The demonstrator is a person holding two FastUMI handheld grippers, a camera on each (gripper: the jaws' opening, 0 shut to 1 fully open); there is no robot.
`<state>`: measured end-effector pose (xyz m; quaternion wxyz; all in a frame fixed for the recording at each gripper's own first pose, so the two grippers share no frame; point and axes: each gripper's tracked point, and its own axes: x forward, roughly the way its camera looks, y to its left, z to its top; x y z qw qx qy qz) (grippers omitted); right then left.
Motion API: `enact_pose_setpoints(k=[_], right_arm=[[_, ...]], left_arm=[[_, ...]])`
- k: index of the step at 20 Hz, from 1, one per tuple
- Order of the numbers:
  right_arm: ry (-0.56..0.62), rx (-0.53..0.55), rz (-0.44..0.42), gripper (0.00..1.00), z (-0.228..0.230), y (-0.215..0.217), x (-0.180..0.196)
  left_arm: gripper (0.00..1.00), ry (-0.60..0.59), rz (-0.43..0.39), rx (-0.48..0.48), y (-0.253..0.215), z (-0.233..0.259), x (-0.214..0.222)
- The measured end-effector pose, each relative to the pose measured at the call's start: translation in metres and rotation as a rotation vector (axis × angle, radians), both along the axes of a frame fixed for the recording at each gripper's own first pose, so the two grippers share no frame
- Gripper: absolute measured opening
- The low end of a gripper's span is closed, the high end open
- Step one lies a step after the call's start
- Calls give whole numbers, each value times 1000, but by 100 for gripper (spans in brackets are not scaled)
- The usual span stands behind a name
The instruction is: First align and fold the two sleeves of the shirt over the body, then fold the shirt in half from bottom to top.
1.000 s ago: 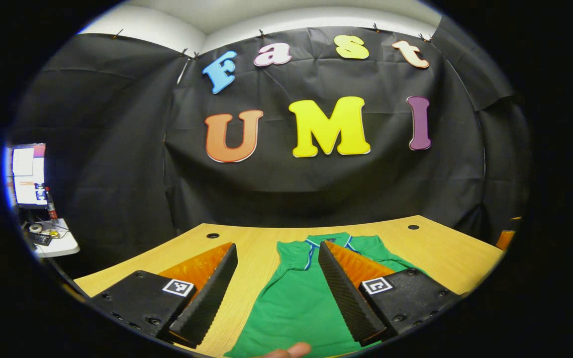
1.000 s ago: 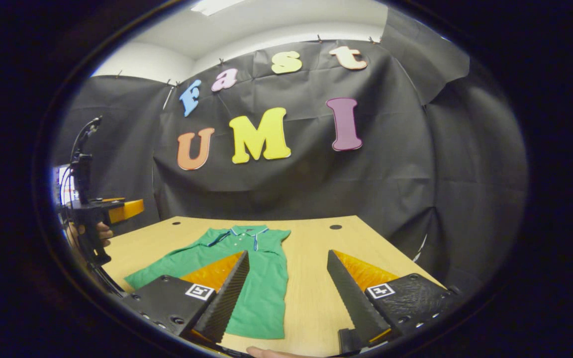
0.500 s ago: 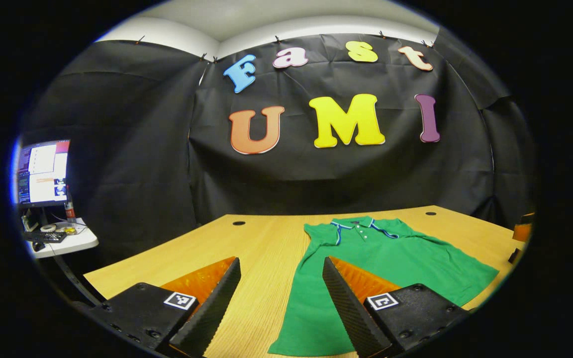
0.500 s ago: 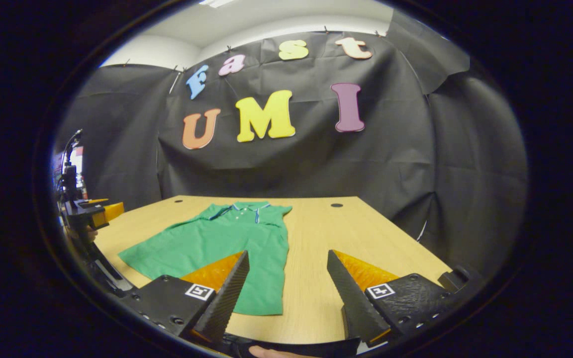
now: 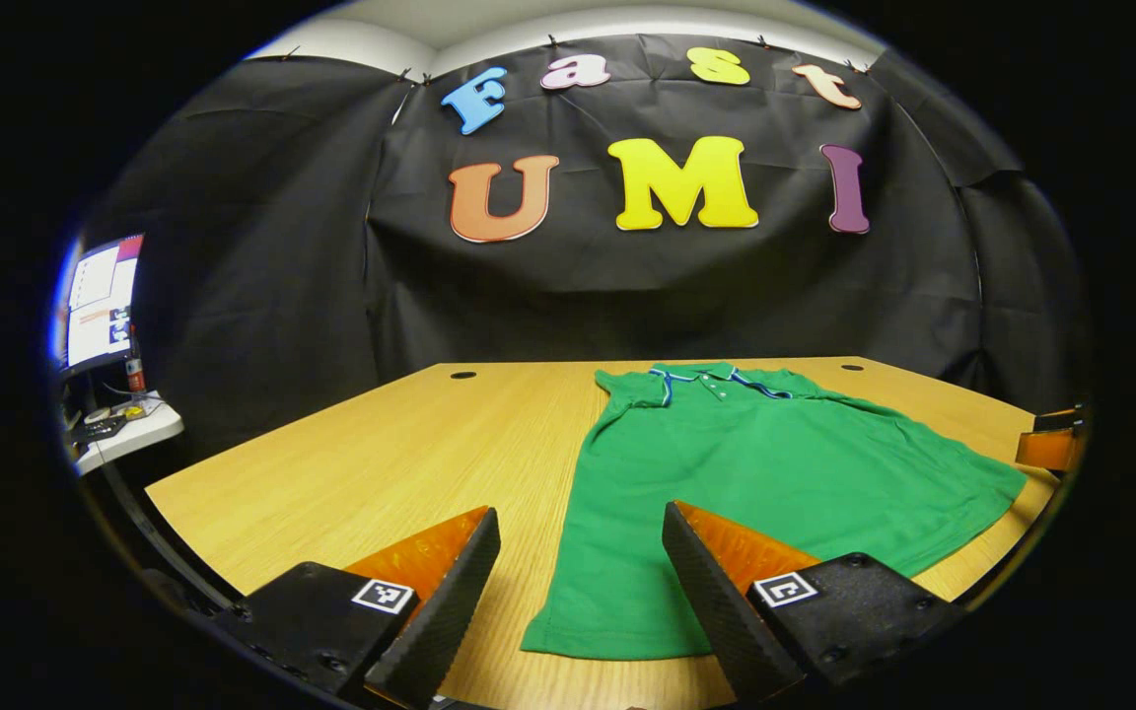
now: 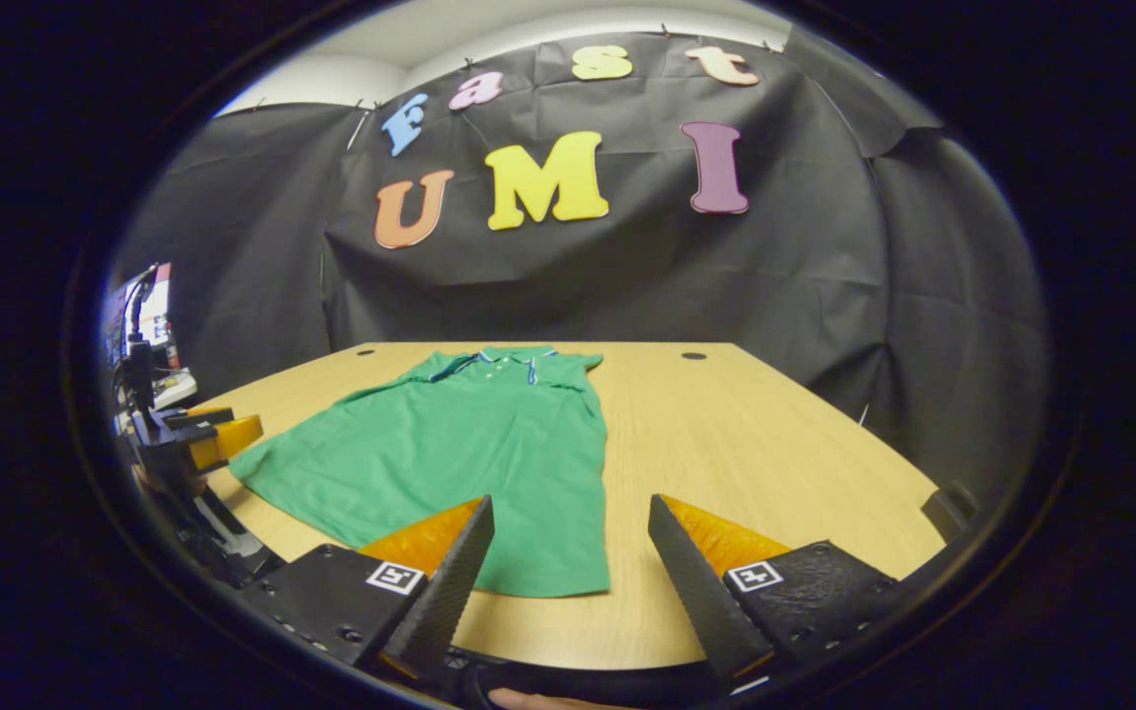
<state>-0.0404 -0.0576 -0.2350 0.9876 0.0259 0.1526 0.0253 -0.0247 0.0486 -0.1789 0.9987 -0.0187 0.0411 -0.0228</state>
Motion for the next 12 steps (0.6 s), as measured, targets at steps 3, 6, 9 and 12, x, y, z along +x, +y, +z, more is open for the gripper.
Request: enact_pose_setpoints(k=[3,6,9,12], right_arm=[[35,-21,-12,96,-19,0,4],[74,3,-2,96,-29,7,7],[82,13,-7,94,-32,8,10],[90,20,-9,90,-33,13,10]], left_arm=[[100,30,3,14,0,-11,3],[100,75,22,24,-1,-21,7],[100,125,14,-1,-2,-33,9],[90,139,36,-8,1,-31,10]])
